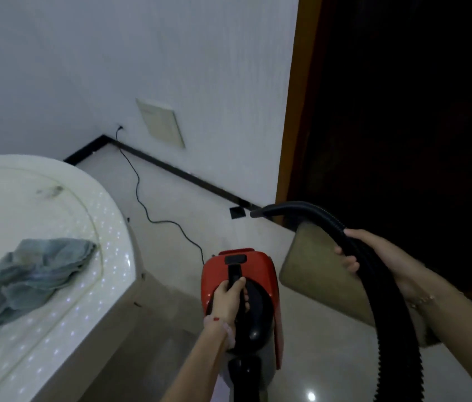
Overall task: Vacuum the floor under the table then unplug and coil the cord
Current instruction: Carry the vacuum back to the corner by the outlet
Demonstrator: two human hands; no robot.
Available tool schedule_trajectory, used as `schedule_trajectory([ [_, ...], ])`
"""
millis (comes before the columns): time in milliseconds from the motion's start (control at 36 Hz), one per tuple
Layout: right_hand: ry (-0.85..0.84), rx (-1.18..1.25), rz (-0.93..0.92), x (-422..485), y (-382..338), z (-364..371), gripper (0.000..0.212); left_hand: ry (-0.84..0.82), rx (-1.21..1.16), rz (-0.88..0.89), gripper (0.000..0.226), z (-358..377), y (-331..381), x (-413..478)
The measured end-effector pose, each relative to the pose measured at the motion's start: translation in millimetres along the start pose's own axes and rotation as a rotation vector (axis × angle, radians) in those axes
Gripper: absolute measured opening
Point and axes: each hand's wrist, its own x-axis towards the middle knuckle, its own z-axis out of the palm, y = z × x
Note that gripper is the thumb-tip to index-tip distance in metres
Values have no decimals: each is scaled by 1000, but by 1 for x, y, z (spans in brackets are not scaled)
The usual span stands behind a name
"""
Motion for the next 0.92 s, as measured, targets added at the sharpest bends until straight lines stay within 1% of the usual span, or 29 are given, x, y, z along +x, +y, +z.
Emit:
schedule_trajectory([
  [56,-30,19,-38,18,-29,15,38,14,-22,19,15,-3,31,20],
  [167,-66,30,-95,62,-76,50,47,19,-32,64,14,-6,89,57],
  [250,-103,7,-78,96,-107,81,48,58,-14,115,15,-9,134,86],
  [361,-153,11,-46,138,-142,116,38,132,-5,168,14,-22,188,118],
  [417,-180,18,-18,162,-163,132,41,164,-23,196,14,-29,213,133],
  [444,-199,12,7,176,-175,140,40,187,-33,209,15,-32,226,142],
  [500,-241,-7,68,206,-197,156,33,238,-54,226,13,-39,249,160],
  [556,-295,-37,96,239,-220,173,32,284,-88,237,12,-47,272,180],
  [694,-386,-92,105,324,-276,220,35,406,-138,262,11,-63,327,234],
  [806,-424,-125,108,380,-318,262,30,509,-189,292,13,-80,367,269],
  [917,-467,-156,118,429,-350,308,30,591,-242,308,16,-98,401,299],
])
